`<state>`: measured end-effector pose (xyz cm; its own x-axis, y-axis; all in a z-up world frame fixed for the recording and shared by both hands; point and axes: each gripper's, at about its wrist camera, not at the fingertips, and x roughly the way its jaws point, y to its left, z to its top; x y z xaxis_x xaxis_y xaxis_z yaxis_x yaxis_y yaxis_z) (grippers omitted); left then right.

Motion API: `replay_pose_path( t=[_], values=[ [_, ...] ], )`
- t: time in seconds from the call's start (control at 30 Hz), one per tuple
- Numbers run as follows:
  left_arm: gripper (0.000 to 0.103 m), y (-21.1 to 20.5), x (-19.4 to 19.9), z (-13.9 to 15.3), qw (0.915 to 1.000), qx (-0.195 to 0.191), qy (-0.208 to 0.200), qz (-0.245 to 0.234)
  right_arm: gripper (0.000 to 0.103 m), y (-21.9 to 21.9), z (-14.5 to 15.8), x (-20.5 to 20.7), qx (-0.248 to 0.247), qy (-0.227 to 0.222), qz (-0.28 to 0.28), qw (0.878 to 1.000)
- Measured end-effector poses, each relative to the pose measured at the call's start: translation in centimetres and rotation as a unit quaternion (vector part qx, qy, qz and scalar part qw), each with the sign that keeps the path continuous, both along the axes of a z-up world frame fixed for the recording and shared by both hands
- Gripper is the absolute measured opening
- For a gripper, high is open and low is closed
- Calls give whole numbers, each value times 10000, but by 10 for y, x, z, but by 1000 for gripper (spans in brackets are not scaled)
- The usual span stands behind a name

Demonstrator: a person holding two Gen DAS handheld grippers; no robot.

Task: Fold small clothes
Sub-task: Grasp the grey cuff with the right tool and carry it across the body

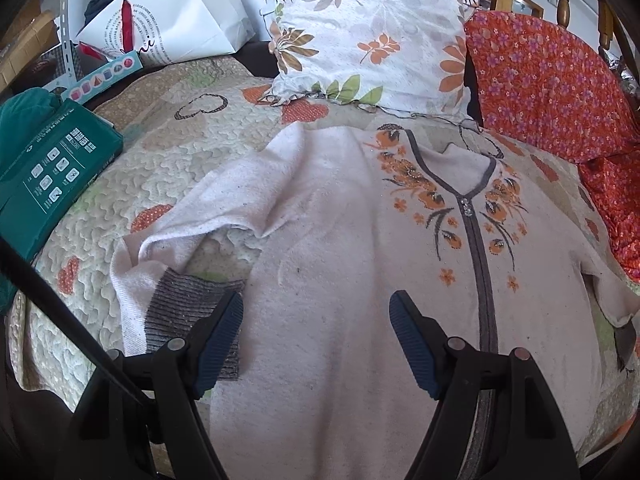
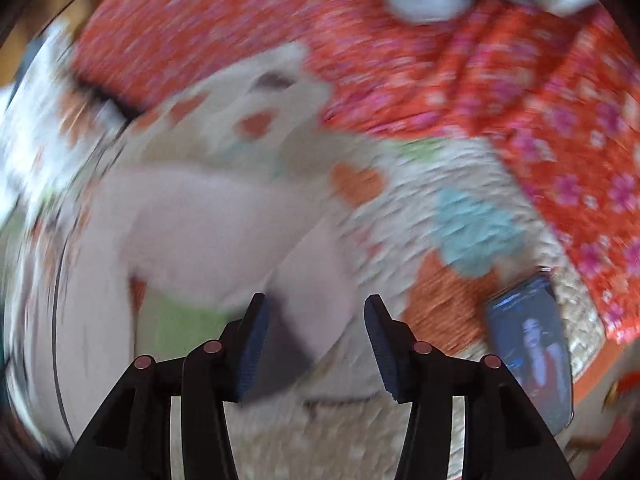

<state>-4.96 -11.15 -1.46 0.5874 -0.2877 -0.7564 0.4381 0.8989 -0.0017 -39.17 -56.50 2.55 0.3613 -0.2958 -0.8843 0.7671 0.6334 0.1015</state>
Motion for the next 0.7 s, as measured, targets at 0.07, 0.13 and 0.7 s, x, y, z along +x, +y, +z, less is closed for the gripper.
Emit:
replay_pose_path(
  t=[0.07,0.13,0.7],
  values=[
    [75,0,0,0,10000,27,-41,10,56,22,-8,12,-137,149,566,9982],
    [75,0,-1,-1,9999,63,-75,22,61,40,-15,23,-201,219,991,9946],
    [75,20,4,5,9993,-249,42,261,6,-35,30,-69,-1294,117,-1090,9855]
  ],
)
